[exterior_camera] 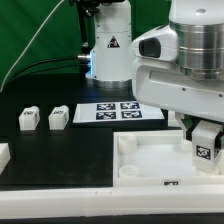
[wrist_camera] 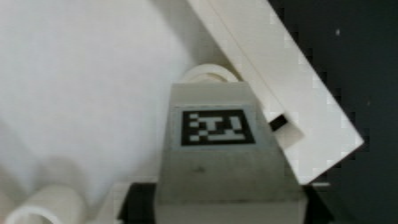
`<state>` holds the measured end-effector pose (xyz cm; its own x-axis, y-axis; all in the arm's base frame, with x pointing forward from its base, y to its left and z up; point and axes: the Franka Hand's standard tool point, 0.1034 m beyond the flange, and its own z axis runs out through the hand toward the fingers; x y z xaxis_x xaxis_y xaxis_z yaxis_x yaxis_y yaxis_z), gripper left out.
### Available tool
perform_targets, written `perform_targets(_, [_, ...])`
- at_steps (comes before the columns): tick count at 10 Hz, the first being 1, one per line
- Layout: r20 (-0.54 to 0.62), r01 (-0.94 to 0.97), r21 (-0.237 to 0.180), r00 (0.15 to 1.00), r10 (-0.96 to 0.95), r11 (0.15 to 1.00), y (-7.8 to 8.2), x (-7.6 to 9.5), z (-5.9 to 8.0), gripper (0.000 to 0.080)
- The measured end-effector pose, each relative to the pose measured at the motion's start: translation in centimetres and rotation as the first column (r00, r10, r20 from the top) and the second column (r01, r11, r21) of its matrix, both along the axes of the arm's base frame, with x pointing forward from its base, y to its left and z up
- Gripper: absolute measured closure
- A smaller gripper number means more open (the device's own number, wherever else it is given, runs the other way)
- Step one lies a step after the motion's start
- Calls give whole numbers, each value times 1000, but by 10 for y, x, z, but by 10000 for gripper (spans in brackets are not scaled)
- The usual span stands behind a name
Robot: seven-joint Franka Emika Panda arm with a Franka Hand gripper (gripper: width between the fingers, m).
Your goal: Assemble one leg
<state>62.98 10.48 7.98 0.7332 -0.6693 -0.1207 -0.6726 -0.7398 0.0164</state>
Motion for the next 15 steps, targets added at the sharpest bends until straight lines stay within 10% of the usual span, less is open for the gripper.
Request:
perform_targets(8, [-9,679,-92,731,-682,728,-2,1,1,505])
perform_targets(10, [-11,657,-89,751,-661,748,-2,1,0,425])
perform_targets(12, [-12,625,-85,778,-628,776,0,0,0,178])
perform_targets(15, [-10,274,-45,961,-275,961,5,-1,-2,151])
